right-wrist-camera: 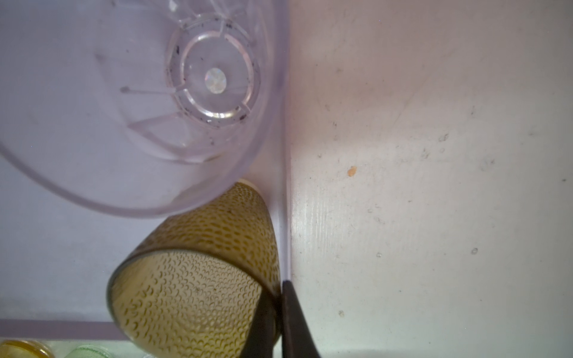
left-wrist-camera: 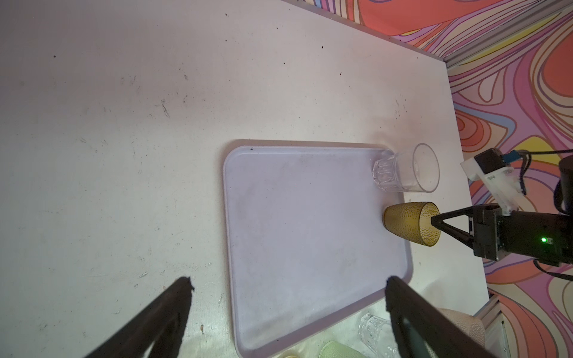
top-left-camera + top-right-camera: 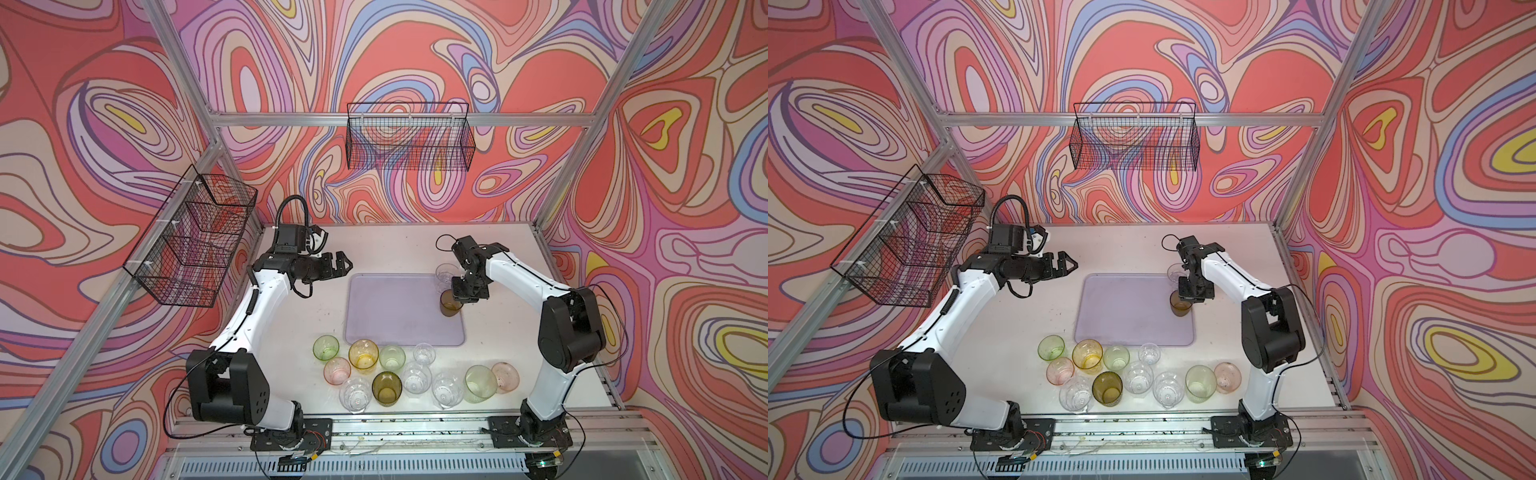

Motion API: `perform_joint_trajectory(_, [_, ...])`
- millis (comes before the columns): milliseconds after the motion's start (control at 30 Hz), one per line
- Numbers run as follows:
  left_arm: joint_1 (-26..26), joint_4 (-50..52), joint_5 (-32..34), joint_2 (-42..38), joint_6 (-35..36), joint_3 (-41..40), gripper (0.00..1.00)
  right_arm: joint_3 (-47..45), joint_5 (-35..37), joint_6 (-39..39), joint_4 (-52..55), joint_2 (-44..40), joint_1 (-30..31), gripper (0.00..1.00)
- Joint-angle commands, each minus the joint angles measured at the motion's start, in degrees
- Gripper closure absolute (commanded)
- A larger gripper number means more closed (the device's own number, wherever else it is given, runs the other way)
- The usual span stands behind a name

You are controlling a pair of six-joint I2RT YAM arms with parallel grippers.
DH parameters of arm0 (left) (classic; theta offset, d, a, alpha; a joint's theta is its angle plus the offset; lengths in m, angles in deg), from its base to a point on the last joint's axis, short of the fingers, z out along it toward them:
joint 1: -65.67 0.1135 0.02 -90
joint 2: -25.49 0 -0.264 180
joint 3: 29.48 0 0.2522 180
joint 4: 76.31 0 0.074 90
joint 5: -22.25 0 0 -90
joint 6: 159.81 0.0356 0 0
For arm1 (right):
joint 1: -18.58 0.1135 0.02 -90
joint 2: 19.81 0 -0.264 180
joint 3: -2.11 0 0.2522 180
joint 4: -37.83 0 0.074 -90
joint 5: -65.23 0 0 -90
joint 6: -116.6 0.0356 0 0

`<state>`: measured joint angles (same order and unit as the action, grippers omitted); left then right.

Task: Place the glasses into the tray
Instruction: Place the glass on the tray.

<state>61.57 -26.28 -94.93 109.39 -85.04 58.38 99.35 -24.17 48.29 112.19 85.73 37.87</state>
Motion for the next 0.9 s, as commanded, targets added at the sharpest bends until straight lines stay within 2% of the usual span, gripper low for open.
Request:
perform_joint_trajectory(0, [-0.1,1.6,0.2,0.3,0.7,1.1,0.00,0.7,0.6,-0.9,-0.5,1.3,-0.6,1.00])
perform_joint_trajectory(300, [-0.1,1.6,0.3,0.3,0.7,1.1,0.00,1.3,0.3,-1.5,-0.6,2.3,-1.0,0.94])
perform_joint_trajectory(567, [-0.1,1.5,0.3,0.2,0.7,1.1,0.00,2.7,0.5,-2.2,-0.2,1.6,-1.1,0.79])
perform_joint_trajectory(767, [-0.1,1.7,0.4,0.2,0.7,1.2,0.00,4.3,1.2,-3.2,1.6,-0.9,-1.1,0.72])
perform_joint_trajectory(867, [-0.1,1.7,0.4,0.1,0.7,1.2,0.00,4.4,1.5,-3.5,2.3,-2.9,-1.1,0.66])
